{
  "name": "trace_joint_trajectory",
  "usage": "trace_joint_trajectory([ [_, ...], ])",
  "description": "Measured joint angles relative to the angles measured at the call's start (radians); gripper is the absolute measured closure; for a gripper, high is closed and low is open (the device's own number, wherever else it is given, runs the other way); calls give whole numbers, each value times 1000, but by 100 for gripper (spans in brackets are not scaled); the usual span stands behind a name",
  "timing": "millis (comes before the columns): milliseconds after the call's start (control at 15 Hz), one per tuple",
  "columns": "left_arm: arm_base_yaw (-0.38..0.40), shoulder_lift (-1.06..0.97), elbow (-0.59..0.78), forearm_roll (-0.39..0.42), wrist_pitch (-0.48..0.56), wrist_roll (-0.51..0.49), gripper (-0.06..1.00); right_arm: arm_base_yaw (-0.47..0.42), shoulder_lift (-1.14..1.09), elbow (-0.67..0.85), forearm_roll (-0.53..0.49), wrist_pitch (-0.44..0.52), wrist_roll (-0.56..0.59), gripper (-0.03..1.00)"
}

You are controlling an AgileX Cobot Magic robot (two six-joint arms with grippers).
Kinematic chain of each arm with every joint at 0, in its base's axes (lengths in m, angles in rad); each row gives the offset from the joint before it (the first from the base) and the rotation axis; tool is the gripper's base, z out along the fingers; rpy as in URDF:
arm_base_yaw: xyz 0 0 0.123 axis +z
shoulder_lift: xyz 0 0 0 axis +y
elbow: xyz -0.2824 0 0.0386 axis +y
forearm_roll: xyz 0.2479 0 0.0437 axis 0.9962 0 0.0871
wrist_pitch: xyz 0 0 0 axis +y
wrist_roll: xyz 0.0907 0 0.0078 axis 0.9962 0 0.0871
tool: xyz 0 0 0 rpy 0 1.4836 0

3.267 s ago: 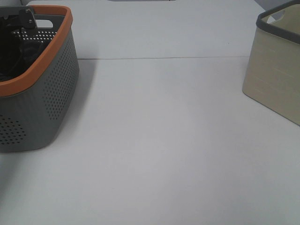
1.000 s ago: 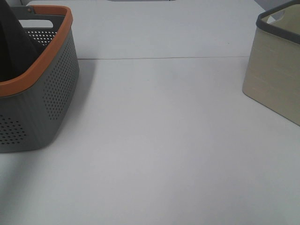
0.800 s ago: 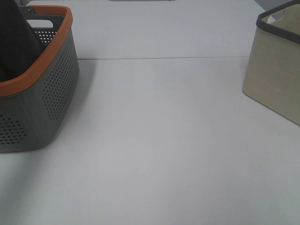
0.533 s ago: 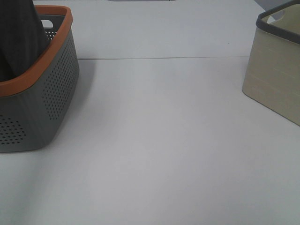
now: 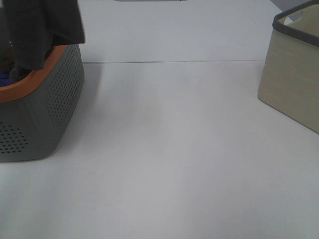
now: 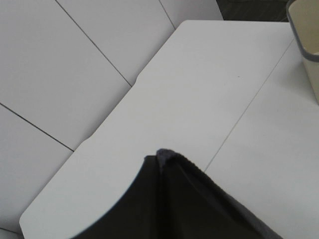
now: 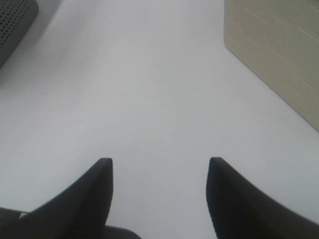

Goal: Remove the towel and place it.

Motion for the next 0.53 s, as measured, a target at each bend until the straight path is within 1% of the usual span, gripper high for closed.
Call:
trace_joint_trajectory([
  [133,-72,49,-59,34,-39,-67,94,0,88,-33,13,-45,-8,47],
  [200,-135,77,-68,39,-98,-132,94,0,179,-70,17,-102,-18,47],
  [267,-169,90,-69,39,-119,-157,94,0,198,-76,20,-110,-17,47],
  [400,-211,119,-71,42,-136,-171,94,0,291,-93,57,-158,-31,47],
  [533,-247,171,-71,51,-139,-175,94,0,368,-97,123,-202,-114,47],
])
